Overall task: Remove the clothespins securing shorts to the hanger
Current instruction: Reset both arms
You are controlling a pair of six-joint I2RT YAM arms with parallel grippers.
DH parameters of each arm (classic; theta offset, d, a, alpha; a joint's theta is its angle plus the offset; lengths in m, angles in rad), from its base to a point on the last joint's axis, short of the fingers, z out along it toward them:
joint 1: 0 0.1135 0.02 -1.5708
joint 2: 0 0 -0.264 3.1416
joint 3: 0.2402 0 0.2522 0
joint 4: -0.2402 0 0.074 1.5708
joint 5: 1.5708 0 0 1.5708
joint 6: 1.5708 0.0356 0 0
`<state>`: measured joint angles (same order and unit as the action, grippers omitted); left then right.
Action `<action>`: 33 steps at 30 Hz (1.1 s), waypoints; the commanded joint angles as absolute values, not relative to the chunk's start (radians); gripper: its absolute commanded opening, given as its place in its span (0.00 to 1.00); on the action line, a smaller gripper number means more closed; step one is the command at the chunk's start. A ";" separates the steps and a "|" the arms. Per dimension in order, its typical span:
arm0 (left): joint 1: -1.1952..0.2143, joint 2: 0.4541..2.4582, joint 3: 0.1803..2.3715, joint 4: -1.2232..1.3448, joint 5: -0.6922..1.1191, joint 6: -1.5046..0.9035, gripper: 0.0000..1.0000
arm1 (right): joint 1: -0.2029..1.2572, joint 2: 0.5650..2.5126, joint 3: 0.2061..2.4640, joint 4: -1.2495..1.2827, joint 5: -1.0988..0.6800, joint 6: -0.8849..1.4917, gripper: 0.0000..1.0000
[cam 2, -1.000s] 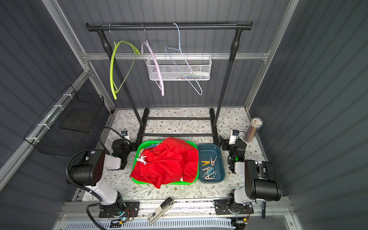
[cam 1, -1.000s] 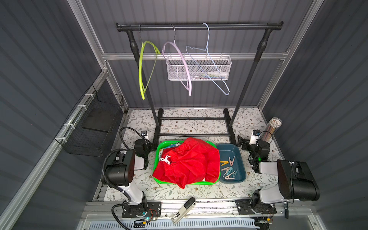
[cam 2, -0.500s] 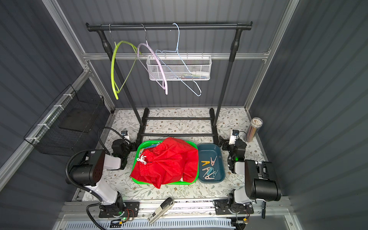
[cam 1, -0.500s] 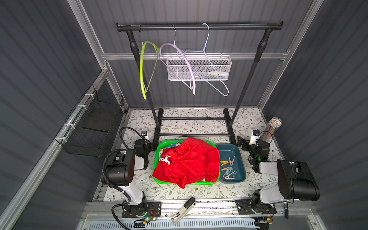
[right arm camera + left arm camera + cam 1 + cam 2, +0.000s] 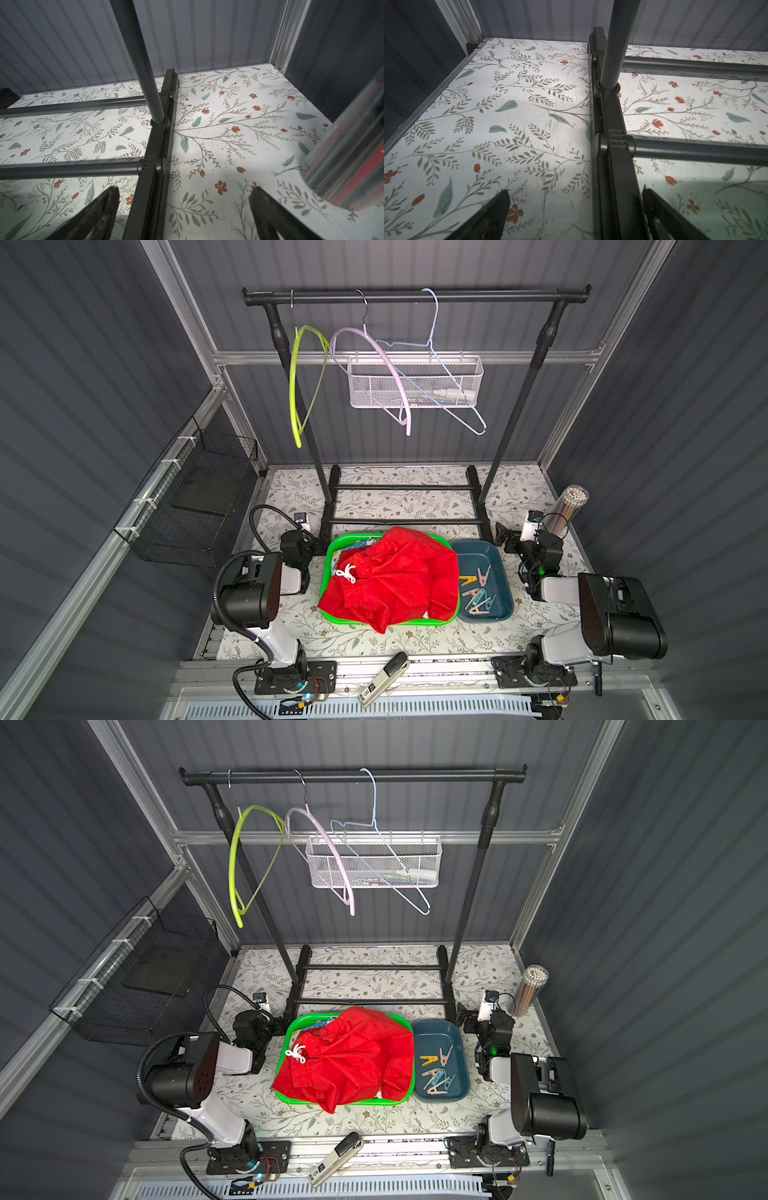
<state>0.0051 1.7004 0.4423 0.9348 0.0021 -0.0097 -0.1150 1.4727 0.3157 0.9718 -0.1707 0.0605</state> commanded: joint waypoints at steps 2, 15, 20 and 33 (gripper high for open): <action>0.000 1.713 0.459 0.930 -0.005 0.009 1.00 | -0.110 1.454 0.293 1.035 -0.310 0.002 0.99; 0.000 1.713 0.459 0.929 -0.005 0.008 1.00 | -0.097 1.460 0.229 1.162 -0.300 -0.011 0.99; 0.000 1.713 0.459 0.930 -0.005 0.009 1.00 | -0.097 1.460 0.229 1.163 -0.302 -0.012 0.99; -0.028 1.717 0.477 0.899 -0.046 0.027 1.00 | -0.096 1.460 0.223 1.171 -0.305 -0.012 0.99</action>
